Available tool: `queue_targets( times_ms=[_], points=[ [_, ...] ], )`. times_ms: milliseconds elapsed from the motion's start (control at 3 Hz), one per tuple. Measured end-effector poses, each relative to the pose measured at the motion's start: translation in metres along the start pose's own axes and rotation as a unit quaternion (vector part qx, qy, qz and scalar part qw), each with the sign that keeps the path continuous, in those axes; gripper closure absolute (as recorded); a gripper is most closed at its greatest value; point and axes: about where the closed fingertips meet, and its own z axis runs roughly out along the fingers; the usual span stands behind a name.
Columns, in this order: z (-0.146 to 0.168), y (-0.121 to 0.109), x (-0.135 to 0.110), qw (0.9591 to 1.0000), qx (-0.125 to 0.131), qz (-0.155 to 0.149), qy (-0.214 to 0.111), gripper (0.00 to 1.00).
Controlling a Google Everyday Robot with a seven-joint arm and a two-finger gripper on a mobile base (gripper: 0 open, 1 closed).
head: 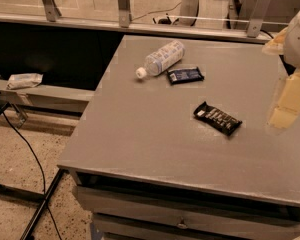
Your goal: Pick rxbar chocolate
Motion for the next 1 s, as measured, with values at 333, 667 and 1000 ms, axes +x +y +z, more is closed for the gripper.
queue_targets(
  times_ms=[333, 667, 1000],
  points=[
    [0.006, -0.003, -0.002, 1.0, -0.001, 0.002, 0.001, 0.0],
    [0.039, -0.02, -0.015, 0.9999, -0.007, 0.01, 0.008, 0.0],
    [0.046, -0.011, -0.018, 0.9987, 0.003, 0.043, 0.026, 0.0]
  ],
)
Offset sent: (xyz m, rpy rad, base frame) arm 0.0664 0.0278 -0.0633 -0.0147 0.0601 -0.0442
